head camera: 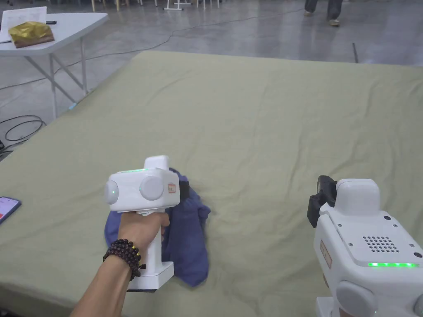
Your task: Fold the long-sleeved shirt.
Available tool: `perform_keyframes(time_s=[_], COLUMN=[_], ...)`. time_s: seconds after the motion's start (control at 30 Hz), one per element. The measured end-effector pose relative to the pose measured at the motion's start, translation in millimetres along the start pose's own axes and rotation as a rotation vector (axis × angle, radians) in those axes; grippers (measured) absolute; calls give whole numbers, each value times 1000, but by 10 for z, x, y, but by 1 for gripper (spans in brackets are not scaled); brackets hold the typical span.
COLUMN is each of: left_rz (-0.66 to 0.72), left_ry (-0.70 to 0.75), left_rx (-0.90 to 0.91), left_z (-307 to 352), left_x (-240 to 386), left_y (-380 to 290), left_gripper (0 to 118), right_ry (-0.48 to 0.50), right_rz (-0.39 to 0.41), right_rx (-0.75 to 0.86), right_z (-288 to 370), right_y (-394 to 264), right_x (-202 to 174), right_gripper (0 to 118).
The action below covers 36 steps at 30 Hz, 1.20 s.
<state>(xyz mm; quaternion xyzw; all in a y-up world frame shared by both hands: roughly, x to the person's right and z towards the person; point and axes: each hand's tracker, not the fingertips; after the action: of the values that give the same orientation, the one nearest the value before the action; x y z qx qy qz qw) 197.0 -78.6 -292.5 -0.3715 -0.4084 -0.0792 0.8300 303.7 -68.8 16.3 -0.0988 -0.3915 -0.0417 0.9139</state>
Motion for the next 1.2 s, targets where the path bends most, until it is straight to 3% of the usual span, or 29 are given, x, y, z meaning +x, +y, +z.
perform_keyframes(time_s=[0.23,0.4,0.53,0.67,0.77,0.8,0.87,0.9,0.93,0.97,1.2], left_rz=[-199,-283,-370,-444,-464,-467,-442,-401,-385,-381,-260], left_ry=[-223,-391,-492,-474,-452,-438,-429,-449,-465,-474,-365], left_rx=[127,49,-76,-107,-143,-146,-124,-89,-57,-43,281], left_z=[179,-226,-729,-1129,-1285,-1305,-1279,-1274,-1208,-1115,-1], left_x=[1432,2738,3796,4541,4689,4670,4564,4451,4348,4257,2942], left_y=[482,343,-145,-623,-797,-823,-831,-779,-723,-661,-399], left_gripper=[23,23,23,23,23,27,49,49,96,117,118], right_ry=[-127,-272,-394,-476,-507,-509,-517,-516,-510,-505,-397], right_rz=[-45,-79,-88,-103,-99,-98,-94,-101,-107,-109,-93], right_rx=[36,44,18,-22,-43,-47,-54,-55,-55,-54,-19], right_z=[269,522,699,802,852,869,885,887,884,879,815], right_y=[98,107,13,-124,-201,-219,-232,-230,-225,-225,-10], right_x=[570,1188,1694,2072,2230,2266,2284,2288,2278,2258,1956], right_gripper=[2,2,2,2,2,2,2,2,2,2,2])
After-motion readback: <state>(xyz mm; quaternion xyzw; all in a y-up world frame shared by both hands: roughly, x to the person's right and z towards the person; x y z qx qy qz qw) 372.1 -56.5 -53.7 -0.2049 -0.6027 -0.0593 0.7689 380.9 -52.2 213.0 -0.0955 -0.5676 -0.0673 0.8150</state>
